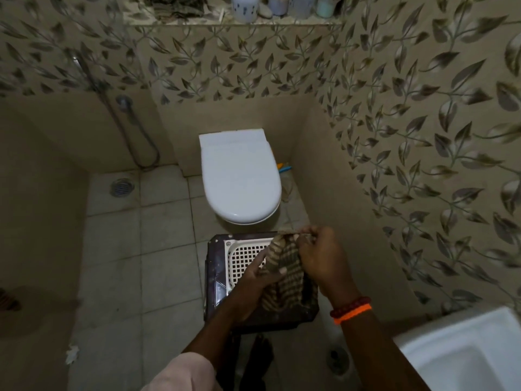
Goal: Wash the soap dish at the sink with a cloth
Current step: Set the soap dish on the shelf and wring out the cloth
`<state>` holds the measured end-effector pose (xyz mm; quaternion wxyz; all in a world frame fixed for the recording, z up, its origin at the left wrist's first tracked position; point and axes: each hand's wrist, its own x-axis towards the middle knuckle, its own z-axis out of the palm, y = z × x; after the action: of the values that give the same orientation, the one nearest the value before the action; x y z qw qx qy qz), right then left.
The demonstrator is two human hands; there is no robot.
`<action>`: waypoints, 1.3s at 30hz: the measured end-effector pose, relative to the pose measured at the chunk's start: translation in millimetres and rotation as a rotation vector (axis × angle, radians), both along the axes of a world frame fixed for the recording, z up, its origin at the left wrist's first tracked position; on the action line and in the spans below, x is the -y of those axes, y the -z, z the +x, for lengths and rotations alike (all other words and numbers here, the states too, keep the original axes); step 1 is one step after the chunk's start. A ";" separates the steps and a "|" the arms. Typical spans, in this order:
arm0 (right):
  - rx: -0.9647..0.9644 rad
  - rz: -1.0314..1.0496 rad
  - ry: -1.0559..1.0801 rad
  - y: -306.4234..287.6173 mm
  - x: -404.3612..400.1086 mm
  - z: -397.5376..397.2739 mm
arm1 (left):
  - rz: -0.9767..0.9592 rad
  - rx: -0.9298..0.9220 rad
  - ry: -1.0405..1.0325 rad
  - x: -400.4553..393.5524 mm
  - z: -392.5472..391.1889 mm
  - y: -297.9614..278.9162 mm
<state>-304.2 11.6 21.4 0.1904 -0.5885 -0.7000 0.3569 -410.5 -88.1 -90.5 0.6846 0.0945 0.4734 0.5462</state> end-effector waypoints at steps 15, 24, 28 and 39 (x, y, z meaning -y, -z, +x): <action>-0.373 -0.475 0.212 64.2 -35.2 46.5 | -0.164 -0.010 -0.215 15.5 -35.8 26.7; -0.197 -0.437 0.056 153.7 -62.5 50.3 | -0.042 -0.682 -0.088 8.8 -49.8 67.8; -0.046 -0.362 -0.046 201.7 -67.8 42.7 | -0.018 -0.932 -0.118 7.8 -38.9 90.9; 0.379 -0.172 -0.187 254.1 -79.2 21.5 | -0.414 -1.399 0.491 -10.3 -25.0 140.3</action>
<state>-282.7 90.8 -232.7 -0.0293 -0.5918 -0.7417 0.3144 -435.4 -77.8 -230.8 0.3310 0.3903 0.8542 0.0916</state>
